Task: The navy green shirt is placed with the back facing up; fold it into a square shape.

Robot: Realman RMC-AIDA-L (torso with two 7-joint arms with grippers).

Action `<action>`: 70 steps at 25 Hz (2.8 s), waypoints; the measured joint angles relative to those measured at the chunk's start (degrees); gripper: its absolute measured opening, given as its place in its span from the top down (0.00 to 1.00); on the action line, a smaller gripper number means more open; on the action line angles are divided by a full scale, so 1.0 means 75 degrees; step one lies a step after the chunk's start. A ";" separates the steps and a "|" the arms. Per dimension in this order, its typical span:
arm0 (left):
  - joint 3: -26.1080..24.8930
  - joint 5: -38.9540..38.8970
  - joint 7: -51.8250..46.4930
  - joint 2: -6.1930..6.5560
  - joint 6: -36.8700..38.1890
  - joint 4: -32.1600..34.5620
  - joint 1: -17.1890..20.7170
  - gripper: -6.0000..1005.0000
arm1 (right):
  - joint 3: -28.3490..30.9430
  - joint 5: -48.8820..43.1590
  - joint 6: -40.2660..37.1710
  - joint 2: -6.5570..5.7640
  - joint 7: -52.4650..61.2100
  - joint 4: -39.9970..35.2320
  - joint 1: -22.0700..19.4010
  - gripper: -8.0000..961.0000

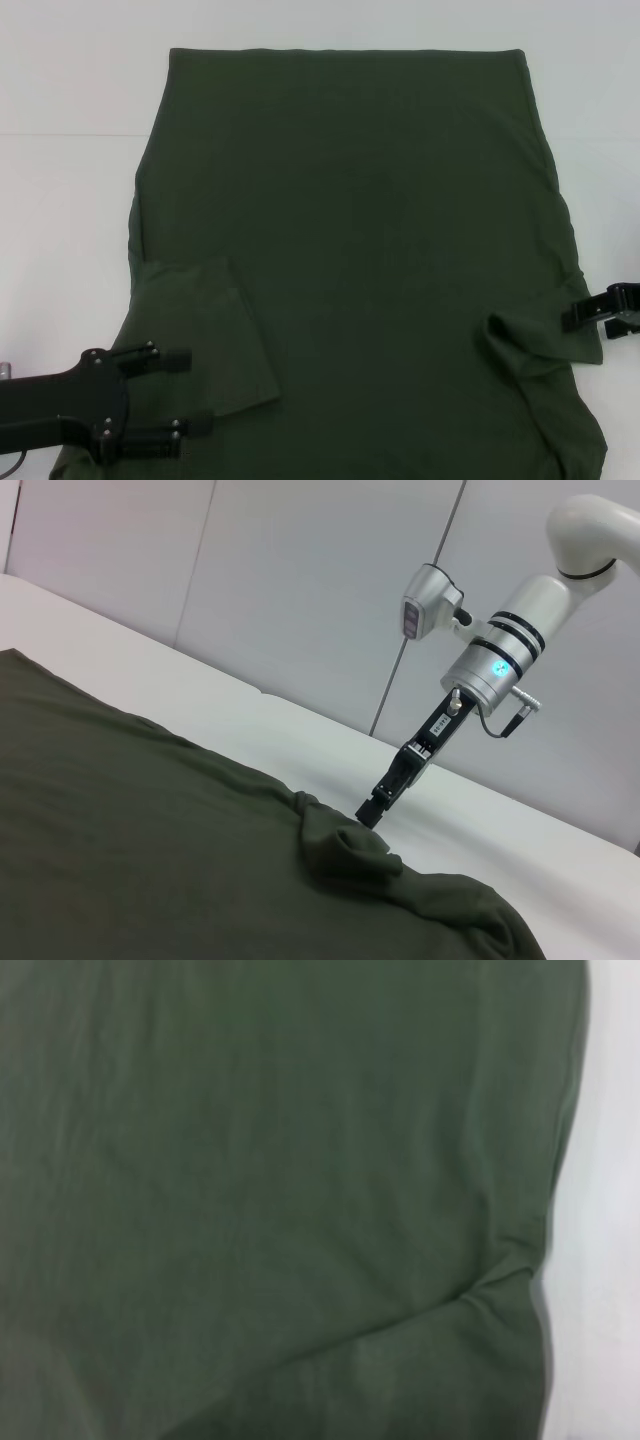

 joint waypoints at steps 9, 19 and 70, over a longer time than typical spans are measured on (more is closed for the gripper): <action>-0.0001 0.0000 0.0001 0.0000 0.0001 0.0000 0.0000 0.14 | -0.0002 0.0000 0.0103 0.0037 -0.0016 0.0059 -0.0001 0.19; -0.0001 0.0000 -0.0002 0.0000 0.0001 0.0000 0.0000 0.14 | -0.0002 0.0001 0.0172 0.0055 -0.0031 0.0182 0.0000 0.19; 0.0023 0.0013 0.0010 0.0000 -0.0032 0.0000 0.0001 0.14 | 0.0071 0.2534 0.0310 0.0077 -0.0151 0.0414 0.0027 0.19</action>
